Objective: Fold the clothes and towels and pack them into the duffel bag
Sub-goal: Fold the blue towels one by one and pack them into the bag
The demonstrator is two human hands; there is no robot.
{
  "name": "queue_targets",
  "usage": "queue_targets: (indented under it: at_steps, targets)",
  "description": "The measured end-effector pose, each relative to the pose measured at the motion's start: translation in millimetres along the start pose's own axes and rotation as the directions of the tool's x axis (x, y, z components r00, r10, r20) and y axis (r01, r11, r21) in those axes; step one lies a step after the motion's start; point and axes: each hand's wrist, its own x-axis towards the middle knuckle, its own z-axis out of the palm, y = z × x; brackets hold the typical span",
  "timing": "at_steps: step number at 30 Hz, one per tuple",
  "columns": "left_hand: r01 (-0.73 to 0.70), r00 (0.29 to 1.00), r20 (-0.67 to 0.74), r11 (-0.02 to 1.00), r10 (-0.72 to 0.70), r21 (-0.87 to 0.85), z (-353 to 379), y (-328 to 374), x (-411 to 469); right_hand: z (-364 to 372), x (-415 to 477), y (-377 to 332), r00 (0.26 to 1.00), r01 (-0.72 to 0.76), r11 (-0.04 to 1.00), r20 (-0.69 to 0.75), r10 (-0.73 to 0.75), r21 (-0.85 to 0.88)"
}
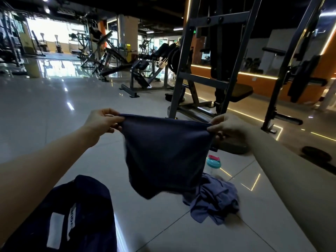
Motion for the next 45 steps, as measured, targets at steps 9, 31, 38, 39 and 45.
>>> queue_targets:
  at_steps: [9, 31, 38, 39, 45]
  targets:
    - [-0.137, 0.983, 0.135, 0.985, 0.122, 0.105, 37, 28, -9, 8, 23, 24, 0.978, -0.154, 0.81, -0.202, 0.046, -0.565]
    - [-0.106, 0.922, 0.382, 0.991, 0.069, 0.077, 106, 0, -14, 93, 39, -46, 0.962, 0.226, 0.973, 0.166, -0.216, -0.045]
    - [-0.078, 0.904, 0.423, 0.949, -0.061, 0.304, 130, -44, -31, 80, 44, -58, 0.974, 0.194, 0.949, -0.165, -0.156, 0.247]
    - [-0.072, 0.908, 0.412, 0.941, -0.075, 0.33, 129, -48, -30, 76, 44, -57, 0.967, 0.189, 0.938, -0.219, -0.128, 0.289]
    - [-0.062, 0.935, 0.327, 0.843, -0.139, 0.535, 96, -59, -5, 41, 43, -13, 0.874, 0.178, 0.831, -0.473, 0.114, 0.527]
